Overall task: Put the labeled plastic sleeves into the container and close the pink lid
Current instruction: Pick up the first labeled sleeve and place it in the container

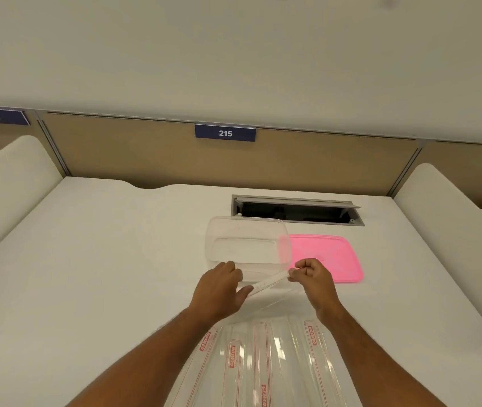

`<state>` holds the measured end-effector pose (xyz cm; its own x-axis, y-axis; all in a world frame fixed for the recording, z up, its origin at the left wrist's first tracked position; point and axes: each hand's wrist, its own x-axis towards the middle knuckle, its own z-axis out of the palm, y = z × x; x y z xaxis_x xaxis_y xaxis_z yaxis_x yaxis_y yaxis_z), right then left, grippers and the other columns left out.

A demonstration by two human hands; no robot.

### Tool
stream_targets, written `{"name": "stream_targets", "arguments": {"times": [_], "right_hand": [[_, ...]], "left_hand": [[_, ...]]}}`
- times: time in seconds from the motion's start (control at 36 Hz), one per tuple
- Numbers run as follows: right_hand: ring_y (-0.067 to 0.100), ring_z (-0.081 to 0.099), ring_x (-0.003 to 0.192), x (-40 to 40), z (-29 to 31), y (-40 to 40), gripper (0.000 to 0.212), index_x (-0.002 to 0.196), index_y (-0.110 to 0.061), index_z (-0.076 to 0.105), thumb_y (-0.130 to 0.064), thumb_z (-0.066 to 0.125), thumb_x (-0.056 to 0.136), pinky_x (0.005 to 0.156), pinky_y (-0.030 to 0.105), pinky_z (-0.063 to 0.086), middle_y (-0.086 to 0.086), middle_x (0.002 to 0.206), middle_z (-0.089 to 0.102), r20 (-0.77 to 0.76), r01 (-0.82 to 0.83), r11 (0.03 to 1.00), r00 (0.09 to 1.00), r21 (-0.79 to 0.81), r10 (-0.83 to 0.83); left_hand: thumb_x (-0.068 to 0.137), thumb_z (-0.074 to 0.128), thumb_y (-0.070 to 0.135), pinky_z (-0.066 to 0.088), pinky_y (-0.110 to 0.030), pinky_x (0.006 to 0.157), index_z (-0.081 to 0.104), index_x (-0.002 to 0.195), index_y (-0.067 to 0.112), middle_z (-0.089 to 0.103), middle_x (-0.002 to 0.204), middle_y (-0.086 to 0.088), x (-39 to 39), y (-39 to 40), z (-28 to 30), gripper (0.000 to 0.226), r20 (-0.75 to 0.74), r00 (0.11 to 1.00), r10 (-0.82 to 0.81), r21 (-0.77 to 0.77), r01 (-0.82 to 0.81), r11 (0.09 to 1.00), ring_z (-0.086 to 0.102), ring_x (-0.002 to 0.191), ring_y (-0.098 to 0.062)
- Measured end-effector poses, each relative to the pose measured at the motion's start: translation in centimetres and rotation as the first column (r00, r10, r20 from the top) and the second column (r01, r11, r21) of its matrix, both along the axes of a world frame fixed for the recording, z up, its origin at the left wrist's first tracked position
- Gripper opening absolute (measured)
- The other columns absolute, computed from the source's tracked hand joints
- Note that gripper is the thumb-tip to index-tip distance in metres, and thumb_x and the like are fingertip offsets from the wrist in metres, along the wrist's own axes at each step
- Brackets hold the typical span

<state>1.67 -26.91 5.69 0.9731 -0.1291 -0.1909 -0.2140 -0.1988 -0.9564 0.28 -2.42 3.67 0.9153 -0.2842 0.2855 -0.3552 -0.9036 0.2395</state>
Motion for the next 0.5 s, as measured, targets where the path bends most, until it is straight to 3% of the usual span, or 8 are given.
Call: {"name": "stream_targets", "arguments": {"times": [0.14, 0.28, 0.39, 0.5], "right_hand": [[0.008, 0.071, 0.080, -0.1, 1.2, 0.3, 0.017, 0.101, -0.018, 0.061, -0.015, 0.072, 0.088, 0.076, 0.023, 0.046, 0.002, 0.080, 0.074, 0.064, -0.082, 0.996, 0.994, -0.036, 0.084], [0.010, 0.072, 0.085, 0.4, 2.5, 0.9, 0.017, 0.102, -0.024, 0.060, -0.017, 0.070, 0.090, 0.074, 0.018, 0.052, -0.006, 0.085, 0.072, 0.111, -0.155, 0.981, 0.980, -0.116, 0.167], [0.011, 0.071, 0.087, 0.9, 4.0, 1.7, 0.019, 0.104, -0.030, 0.057, -0.020, 0.069, 0.093, 0.069, 0.015, 0.055, -0.009, 0.088, 0.072, 0.147, -0.226, 0.953, 0.955, -0.202, 0.258], [0.008, 0.068, 0.089, 1.5, 5.6, 2.7, 0.020, 0.104, -0.034, 0.055, -0.022, 0.067, 0.093, 0.081, 0.017, 0.052, -0.011, 0.087, 0.069, 0.195, -0.297, 0.908, 0.912, -0.295, 0.362]], "left_hand": [[0.085, 0.062, 0.059, 0.052, -0.024, 0.077, 0.064, 0.121, 0.023, 0.062, 0.113, 0.009, 0.5, -2.4, 2.2, 0.051, -0.085, 0.996, -0.018, -0.146, 0.006, 0.989, 0.057, 0.098, -0.008], [0.081, 0.065, 0.062, 0.046, -0.033, 0.100, 0.037, 0.148, 0.026, 0.047, 0.147, 0.005, 1.6, -4.0, 3.6, 0.081, -0.238, 0.971, -0.032, -0.203, -0.018, 0.979, 0.049, 0.129, -0.016], [0.079, 0.066, 0.064, 0.044, -0.033, 0.101, 0.030, 0.151, 0.031, 0.043, 0.152, 0.007, 2.0, -4.4, 4.4, 0.087, -0.286, 0.957, -0.045, -0.223, -0.021, 0.975, 0.048, 0.132, -0.017], [0.078, 0.069, 0.062, 0.047, -0.034, 0.102, 0.031, 0.150, 0.033, 0.045, 0.150, 0.010, 2.3, -4.3, 5.0, 0.087, -0.334, 0.942, -0.039, -0.297, -0.066, 0.953, 0.051, 0.129, -0.017]]}}
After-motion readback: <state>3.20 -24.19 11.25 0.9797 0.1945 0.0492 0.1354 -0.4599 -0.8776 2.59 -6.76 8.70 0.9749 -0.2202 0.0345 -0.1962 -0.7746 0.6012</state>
